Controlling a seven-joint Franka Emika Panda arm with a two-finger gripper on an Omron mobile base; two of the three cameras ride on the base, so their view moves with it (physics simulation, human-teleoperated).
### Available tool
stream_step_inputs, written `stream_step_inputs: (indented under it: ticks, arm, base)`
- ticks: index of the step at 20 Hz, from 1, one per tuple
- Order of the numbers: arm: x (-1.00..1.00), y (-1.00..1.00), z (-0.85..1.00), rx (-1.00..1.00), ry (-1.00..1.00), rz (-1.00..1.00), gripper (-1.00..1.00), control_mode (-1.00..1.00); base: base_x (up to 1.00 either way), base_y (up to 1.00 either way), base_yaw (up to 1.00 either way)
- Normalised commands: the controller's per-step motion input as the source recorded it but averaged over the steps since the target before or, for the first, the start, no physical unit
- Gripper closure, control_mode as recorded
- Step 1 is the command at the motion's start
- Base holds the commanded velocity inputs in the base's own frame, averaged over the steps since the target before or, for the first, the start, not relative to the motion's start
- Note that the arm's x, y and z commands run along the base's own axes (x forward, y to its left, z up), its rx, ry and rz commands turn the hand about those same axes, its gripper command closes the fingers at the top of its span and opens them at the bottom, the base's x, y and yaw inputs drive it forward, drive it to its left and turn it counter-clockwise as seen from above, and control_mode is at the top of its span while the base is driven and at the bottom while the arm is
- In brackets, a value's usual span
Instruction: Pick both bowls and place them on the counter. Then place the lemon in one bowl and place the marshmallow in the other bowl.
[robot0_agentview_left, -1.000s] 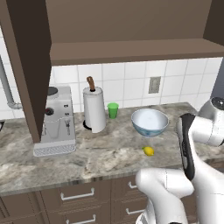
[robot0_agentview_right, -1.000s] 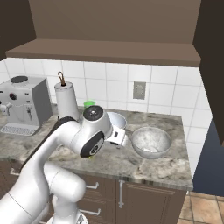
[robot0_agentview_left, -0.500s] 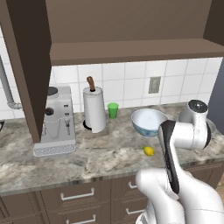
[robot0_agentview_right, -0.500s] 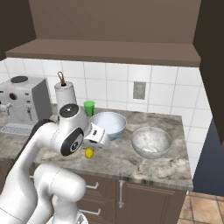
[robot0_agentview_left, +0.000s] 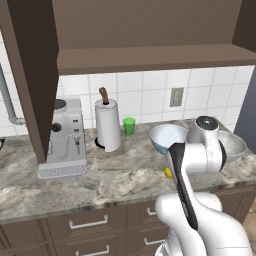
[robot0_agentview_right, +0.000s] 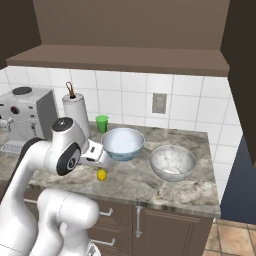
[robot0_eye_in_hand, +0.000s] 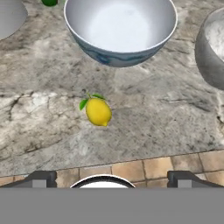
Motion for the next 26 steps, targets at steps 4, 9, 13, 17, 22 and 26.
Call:
stream_step_inputs:
  ticks: [4,9,13,17,22,26]
  arm:
    - [0.23,0.3,-0.24,0.0,0.05,0.15,-1.0,-1.0]
    - [0.27,0.09,-0.35,0.0,0.09,0.17,-1.0,-1.0]
    - [0.29,0.0,-0.31,0.0,0.04,0.09,-1.0,-1.0]
    - [0.31,-0.02,-0.23,0.0,0.03,0.01,-1.0,-1.0]
    - [0.2,-0.11,-0.19,0.0,0.04,0.0,-1.0,-1.0]
    - [0.12,-0.1,-0.23,0.0,0.06,0.0,-1.0,-1.0]
  base:
    - [0.0,0.0,0.0]
    - [0.0,0.0,0.0]
    - [0.0,0.0,0.0]
    - [0.0,0.0,0.0]
    - [0.0,0.0,0.0]
    - [0.0,0.0,0.0]
